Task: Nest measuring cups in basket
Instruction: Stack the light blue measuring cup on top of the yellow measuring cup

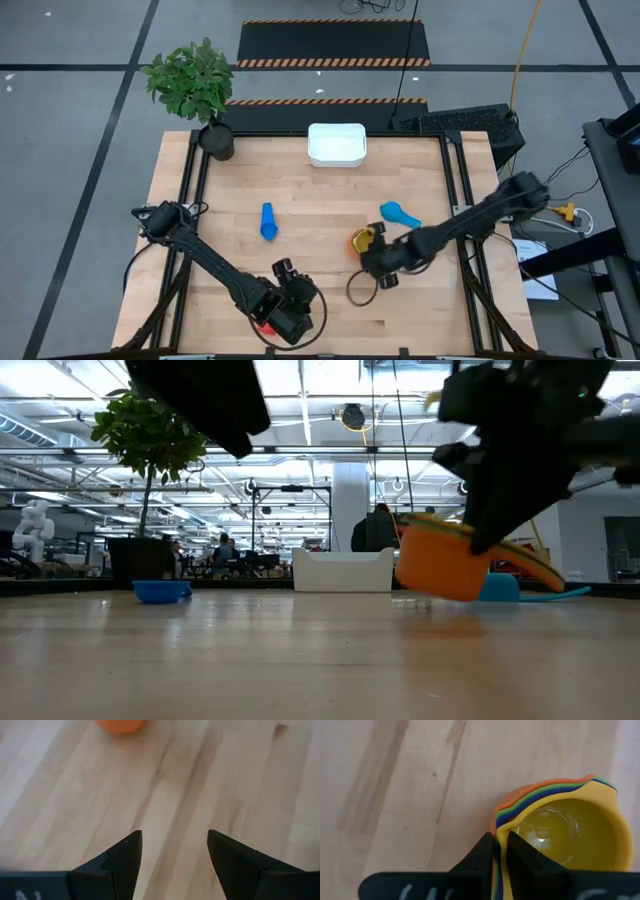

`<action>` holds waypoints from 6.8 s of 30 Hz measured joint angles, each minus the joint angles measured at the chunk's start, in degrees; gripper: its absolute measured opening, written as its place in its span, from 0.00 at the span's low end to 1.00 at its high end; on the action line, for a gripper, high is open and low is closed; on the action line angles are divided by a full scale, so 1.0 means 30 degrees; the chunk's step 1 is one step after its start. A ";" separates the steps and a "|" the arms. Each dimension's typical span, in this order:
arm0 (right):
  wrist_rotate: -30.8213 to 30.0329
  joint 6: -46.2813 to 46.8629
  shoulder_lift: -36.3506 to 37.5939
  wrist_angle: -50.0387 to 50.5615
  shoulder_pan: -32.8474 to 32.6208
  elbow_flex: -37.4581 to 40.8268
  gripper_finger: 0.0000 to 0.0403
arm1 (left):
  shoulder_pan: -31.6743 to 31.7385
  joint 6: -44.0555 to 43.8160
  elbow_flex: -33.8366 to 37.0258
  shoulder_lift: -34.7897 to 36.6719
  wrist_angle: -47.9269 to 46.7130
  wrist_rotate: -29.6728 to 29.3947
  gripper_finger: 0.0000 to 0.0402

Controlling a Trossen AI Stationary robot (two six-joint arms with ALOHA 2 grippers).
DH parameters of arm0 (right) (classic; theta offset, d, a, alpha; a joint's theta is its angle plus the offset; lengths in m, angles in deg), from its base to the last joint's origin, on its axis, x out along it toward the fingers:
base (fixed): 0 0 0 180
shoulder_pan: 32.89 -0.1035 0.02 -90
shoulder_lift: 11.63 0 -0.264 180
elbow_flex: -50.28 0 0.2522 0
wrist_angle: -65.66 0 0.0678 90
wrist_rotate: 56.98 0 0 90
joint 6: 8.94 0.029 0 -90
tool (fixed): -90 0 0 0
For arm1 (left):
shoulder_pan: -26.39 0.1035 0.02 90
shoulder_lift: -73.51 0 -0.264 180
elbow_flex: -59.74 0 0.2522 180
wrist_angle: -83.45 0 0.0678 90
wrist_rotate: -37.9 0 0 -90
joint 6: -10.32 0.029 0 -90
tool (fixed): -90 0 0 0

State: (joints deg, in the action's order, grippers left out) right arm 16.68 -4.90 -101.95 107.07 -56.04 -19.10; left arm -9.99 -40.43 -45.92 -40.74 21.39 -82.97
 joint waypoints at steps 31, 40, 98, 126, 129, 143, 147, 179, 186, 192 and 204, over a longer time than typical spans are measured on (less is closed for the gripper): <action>-0.2173 -0.3582 -0.3762 -0.0026 0.0338 -0.3778 0.34 | -0.0567 -0.2457 -0.0007 0.1318 -0.1707 -0.0189 0.57; -0.2039 -0.3073 -0.1787 -0.0113 0.0316 -0.3757 0.47 | 0.0114 0.0009 -0.0007 0.2465 -0.1812 0.0117 0.57; -0.1062 -0.3079 0.1602 1.1100 0.4775 0.4258 0.54 | 0.0715 0.3209 -0.0007 0.2984 -0.1387 -0.2662 0.57; 0.2330 0.3408 0.1600 1.0757 0.6907 0.4440 0.64 | 0.0788 0.3350 -0.0007 0.2984 -0.1372 -0.2679 0.57; 0.2617 0.3100 0.1600 1.0631 0.7833 0.4440 0.64 | 0.0780 0.3253 -0.0007 0.2984 -0.1365 -0.2676 0.57; 0.5314 0.1562 0.1608 0.9795 0.9467 0.4622 0.39 | 0.0728 0.3226 -0.0007 0.2984 -0.1365 -0.2574 0.57; 0.5551 0.1400 0.1608 0.9732 0.9474 0.4622 0.27 | 0.0729 0.3208 -0.0007 0.2984 -0.1371 -0.2567 0.57; 0.3710 0.0724 0.7009 1.3022 0.7427 0.1015 0.00 | 0.1485 0.3830 -0.0007 0.2977 -0.1289 -0.3802 0.57; 0.6254 0.0360 1.0453 0.9301 0.6420 0.1436 0.00 | 0.2743 0.5026 0.0000 0.2977 0.0436 -0.4847 0.57; 0.6628 -0.0072 1.0749 0.4895 0.5105 0.2323 0.00 | 0.4103 0.4864 0.0000 0.2977 0.5342 -0.4621 0.57; 1.1580 -0.1229 0.9159 -0.2819 0.2508 0.4207 0.00 | 0.5501 0.6467 0.0007 0.2977 1.2623 -0.1744 0.57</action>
State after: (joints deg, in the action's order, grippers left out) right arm 51.42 -8.58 -74.47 98.61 -48.51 -6.48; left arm 6.51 -21.03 -45.90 -31.81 59.26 -88.20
